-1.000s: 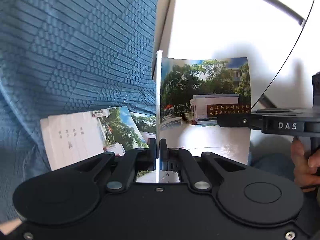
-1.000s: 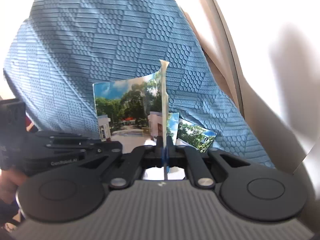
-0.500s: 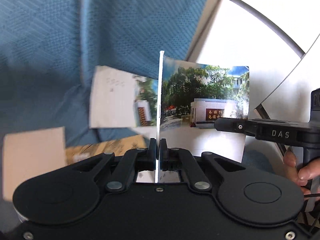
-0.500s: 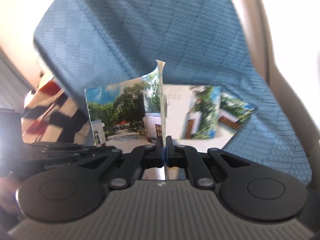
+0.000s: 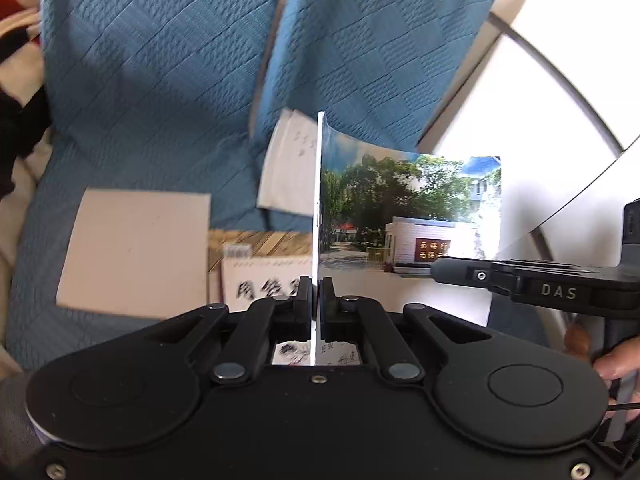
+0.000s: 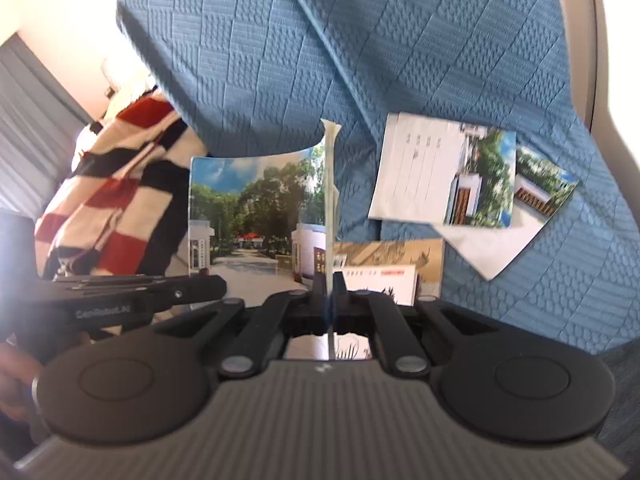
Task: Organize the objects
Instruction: 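Lower the envelope onto the orange book and open the left gripper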
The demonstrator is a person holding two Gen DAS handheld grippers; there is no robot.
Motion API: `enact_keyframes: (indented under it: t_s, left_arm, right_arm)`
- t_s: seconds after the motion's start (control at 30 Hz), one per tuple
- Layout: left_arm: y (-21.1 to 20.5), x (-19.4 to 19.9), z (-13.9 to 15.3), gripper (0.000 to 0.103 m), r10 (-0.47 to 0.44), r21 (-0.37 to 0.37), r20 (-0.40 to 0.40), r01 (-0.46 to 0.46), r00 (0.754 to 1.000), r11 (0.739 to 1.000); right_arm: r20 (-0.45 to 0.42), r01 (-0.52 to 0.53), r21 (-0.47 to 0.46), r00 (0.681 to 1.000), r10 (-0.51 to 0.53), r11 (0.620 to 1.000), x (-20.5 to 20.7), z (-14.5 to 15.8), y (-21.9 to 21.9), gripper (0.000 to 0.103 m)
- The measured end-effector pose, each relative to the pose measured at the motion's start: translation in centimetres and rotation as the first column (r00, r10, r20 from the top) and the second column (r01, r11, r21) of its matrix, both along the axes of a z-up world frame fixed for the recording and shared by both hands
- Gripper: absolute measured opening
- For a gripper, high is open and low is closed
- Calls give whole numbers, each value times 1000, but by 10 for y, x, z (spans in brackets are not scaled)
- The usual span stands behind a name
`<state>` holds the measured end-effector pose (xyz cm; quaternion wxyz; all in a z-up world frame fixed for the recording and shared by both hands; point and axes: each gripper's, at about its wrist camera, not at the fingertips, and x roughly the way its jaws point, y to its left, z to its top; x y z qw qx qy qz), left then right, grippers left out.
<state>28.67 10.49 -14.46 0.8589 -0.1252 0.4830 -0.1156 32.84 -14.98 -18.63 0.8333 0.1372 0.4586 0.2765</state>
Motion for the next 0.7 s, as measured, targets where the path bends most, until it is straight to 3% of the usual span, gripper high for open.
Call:
enact_keyframes:
  t_s: [0.27, 0.43, 0.7]
  left_arm:
    - [11, -10, -59, 2, 45, -4, -109, -45, 993, 999]
    - [21, -10, -87, 3, 81, 3, -149, -81, 985, 997]
    - [29, -2, -115, 4, 98, -6, -157, -100, 983, 995]
  right_arm:
    - [-89, -24, -64, 996, 18, 998, -7, -54, 22, 4]
    - [-129, -17, -49, 992, 11, 999, -10, -82, 29, 4]
    - [-128, -5, -67, 992, -3, 998, -4, -103, 35, 4]
